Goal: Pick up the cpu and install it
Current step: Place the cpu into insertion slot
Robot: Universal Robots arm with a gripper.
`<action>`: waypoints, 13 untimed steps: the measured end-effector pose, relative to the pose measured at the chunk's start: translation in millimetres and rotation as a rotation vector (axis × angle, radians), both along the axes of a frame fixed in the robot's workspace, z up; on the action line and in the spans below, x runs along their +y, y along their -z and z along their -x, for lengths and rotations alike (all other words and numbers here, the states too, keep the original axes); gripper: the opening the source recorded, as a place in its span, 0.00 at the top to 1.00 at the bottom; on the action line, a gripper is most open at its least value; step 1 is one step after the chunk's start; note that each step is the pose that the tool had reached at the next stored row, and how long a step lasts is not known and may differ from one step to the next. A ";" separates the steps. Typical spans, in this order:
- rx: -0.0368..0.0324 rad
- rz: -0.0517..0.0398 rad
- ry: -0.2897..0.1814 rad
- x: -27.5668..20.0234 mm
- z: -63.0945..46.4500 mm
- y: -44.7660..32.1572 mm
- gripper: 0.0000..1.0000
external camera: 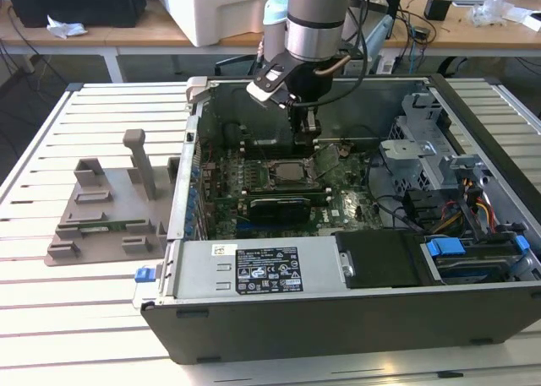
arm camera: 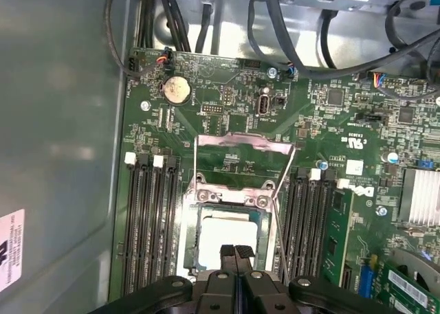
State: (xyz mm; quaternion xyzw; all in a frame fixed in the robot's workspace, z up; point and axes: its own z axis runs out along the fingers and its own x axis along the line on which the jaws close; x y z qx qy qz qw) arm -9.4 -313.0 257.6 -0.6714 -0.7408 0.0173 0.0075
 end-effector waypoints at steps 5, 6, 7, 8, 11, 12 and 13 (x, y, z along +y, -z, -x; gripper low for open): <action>0.0000 0.0000 0.000 0.0 0.0 -14.6 0.89; 0.0000 0.0000 0.000 0.0 0.0 -18.2 0.89; 0.0000 -0.0001 0.000 0.0 0.0 -21.0 0.89; 0.0000 -0.0001 0.000 0.0 0.0 -24.1 0.89; 0.0000 -0.0001 0.000 0.0 0.0 -30.2 0.89; 0.0000 0.0000 0.000 0.0 0.0 -32.2 0.89; 0.0000 0.0000 0.000 0.0 0.0 -35.2 0.89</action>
